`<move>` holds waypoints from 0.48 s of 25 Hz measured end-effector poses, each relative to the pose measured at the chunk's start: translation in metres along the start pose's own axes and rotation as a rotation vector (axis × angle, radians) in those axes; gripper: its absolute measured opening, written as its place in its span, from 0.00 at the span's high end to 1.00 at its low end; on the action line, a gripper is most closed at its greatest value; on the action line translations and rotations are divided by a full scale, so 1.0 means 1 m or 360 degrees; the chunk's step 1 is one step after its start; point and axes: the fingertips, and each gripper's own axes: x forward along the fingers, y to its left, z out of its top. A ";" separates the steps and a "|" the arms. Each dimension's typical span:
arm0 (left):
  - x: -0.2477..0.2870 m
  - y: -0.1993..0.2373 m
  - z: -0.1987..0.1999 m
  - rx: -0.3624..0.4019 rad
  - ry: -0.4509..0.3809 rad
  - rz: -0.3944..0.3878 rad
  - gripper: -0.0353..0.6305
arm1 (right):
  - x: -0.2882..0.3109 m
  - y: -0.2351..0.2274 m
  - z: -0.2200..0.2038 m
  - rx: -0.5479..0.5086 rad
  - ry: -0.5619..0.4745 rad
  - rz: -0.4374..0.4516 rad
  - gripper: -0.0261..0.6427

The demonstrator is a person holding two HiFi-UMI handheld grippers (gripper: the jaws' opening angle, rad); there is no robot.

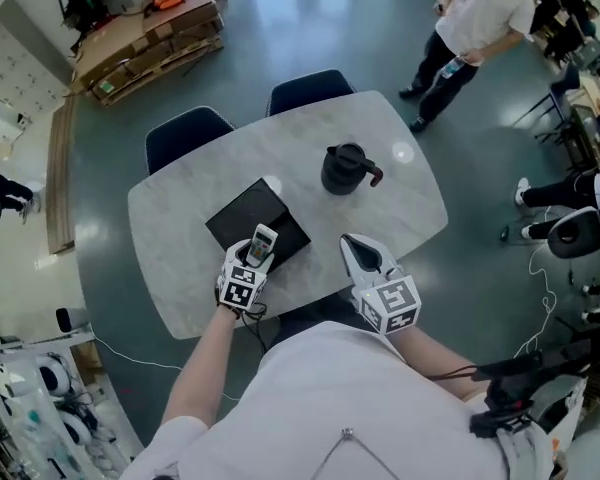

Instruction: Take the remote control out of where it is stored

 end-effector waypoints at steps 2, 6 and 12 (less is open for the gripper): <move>-0.034 -0.004 0.024 -0.0181 -0.0146 0.0045 0.58 | 0.011 0.007 0.016 -0.0034 -0.0014 0.0098 0.92; -0.105 -0.001 0.062 -0.0432 -0.0473 0.0225 0.58 | 0.042 0.031 0.044 -0.0105 -0.0042 0.0359 0.92; -0.198 0.001 0.102 -0.0540 -0.1005 0.0383 0.58 | 0.069 0.085 0.067 -0.0184 -0.0088 0.0619 0.92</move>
